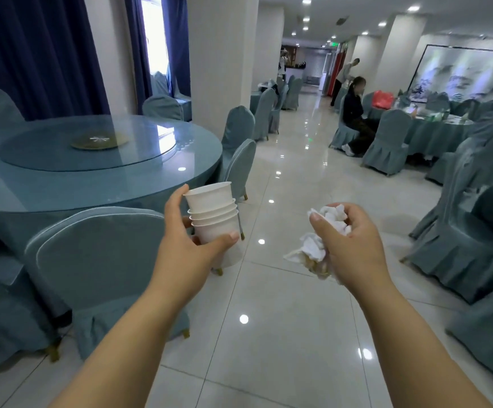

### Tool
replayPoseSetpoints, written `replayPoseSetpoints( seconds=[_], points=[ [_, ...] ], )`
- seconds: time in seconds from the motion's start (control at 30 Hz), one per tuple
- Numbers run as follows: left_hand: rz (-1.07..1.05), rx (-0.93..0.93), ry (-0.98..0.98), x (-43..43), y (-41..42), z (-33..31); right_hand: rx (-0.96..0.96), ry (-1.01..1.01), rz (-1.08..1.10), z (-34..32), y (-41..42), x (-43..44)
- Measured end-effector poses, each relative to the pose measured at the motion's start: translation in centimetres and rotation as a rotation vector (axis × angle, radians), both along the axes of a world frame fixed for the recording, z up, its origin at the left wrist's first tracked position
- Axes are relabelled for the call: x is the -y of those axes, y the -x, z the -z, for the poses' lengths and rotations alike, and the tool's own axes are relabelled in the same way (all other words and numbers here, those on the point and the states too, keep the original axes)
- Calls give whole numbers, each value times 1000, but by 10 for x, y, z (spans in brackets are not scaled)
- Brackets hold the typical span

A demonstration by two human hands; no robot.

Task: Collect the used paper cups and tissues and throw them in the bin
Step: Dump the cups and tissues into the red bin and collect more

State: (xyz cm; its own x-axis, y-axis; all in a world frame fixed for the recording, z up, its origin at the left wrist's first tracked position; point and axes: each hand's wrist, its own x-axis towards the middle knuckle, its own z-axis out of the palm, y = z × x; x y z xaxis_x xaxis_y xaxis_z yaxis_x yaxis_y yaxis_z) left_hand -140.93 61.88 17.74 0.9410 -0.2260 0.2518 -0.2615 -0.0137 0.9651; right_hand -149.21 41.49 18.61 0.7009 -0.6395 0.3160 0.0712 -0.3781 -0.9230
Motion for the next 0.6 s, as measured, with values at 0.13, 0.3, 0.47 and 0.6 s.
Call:
replayPoseSetpoints(
  seconds=[0.13, 0.3, 0.47, 0.6],
  points=[
    [-38, 3, -32, 51, -76, 2, -6, -4, -49, -3, -89, 54],
    [-67, -7, -58, 112, -187, 17, -22, 39, -121, 7, -208, 109],
    [-20, -14, -31, 196, -318, 18, -20, 51, -63, 6, -332, 183],
    [37, -23, 6, 263, -407, 8, -18, 63, -14, -7, -413, 247]
  ],
)
